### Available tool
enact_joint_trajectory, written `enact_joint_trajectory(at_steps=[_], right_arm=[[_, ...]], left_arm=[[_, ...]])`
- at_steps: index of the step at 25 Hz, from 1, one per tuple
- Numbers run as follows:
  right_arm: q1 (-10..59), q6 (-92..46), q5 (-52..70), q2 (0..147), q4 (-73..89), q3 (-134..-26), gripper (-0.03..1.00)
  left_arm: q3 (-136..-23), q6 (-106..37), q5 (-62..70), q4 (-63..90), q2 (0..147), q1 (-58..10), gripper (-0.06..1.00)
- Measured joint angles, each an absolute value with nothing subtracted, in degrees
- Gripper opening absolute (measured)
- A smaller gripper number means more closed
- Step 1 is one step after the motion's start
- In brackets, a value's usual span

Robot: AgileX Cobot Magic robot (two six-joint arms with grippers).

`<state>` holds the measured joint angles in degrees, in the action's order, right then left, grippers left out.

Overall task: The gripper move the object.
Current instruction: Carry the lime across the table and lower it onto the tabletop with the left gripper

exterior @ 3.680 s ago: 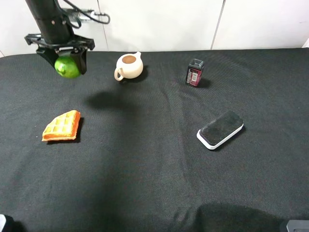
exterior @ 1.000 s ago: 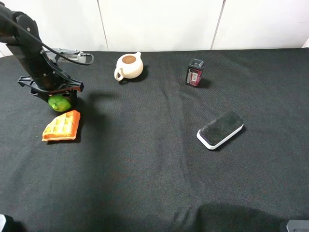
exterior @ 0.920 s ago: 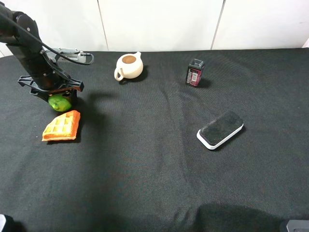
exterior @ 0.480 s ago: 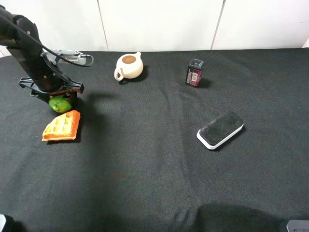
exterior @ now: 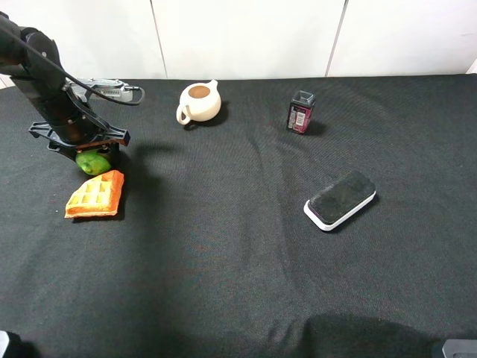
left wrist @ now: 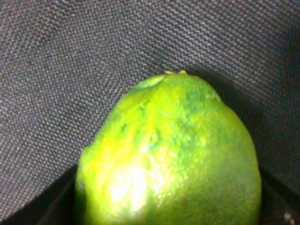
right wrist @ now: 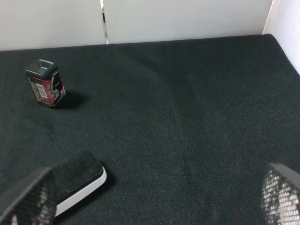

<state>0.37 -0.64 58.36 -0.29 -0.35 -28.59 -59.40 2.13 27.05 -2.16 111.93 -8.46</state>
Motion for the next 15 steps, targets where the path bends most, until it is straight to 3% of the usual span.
enact_joint_trajectory(at_steps=[15], right_arm=[[0.37, -0.64, 58.36, -0.29, -0.35, -28.59, 0.66]], left_arm=[[-59.4, 2.36, 27.77, -2.12, 111.93, -8.46, 0.65]])
